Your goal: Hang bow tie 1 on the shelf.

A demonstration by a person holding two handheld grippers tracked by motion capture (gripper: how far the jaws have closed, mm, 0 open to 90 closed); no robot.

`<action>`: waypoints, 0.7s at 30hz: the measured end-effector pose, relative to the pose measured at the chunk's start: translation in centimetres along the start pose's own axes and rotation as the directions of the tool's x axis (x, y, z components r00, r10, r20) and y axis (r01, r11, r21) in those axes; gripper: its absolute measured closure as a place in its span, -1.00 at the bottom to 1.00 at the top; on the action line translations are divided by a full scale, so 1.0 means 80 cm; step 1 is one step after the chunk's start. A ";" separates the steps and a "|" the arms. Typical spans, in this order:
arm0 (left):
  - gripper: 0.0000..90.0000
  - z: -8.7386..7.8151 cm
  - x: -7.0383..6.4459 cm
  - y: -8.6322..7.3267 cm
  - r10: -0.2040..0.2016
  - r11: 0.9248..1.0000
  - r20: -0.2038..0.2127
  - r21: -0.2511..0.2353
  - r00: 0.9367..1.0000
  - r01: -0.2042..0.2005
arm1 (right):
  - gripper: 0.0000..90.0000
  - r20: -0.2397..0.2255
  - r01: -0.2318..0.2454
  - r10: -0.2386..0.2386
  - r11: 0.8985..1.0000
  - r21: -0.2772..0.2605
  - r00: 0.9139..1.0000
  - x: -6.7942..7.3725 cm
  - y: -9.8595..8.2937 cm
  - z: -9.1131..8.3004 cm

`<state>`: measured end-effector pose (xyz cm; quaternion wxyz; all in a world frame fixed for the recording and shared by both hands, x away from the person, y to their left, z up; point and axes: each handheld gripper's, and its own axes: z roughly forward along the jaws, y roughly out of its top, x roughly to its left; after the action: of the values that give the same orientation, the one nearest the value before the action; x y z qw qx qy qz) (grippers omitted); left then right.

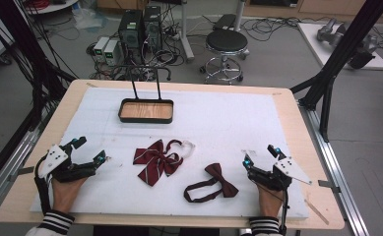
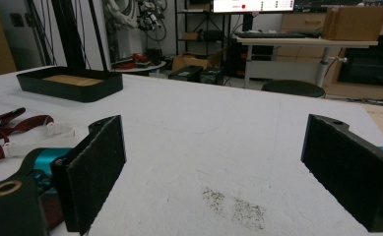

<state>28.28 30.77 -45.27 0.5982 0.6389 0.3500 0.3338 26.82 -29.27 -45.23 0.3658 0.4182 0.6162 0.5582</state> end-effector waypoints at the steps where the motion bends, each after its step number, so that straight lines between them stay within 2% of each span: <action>1: -0.75 0.000 0.000 0.000 -0.001 1.000 -0.001 0.000 1.000 0.001 | -0.80 -0.001 -0.001 0.001 1.000 0.000 1.000 0.000 0.000 0.000; 11: -0.75 0.001 0.002 0.000 -0.014 1.000 0.002 0.006 1.000 0.014 | -0.80 0.002 -0.010 0.010 1.000 0.002 1.000 0.000 0.000 0.000; 15: -0.75 0.001 0.001 0.000 -0.004 1.000 -0.002 0.003 1.000 0.004 | -0.80 0.003 -0.010 0.010 1.000 0.002 1.000 0.000 0.000 -0.001; 21: -0.75 0.000 0.002 0.000 -0.018 1.000 0.003 -0.003 1.000 0.018 | -0.80 0.004 -0.012 0.012 1.000 0.001 1.000 -0.001 0.000 0.000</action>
<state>28.36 30.91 -45.25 0.6028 0.6354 0.3542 0.3278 26.83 -29.33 -45.23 0.3635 0.4231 0.6133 0.5592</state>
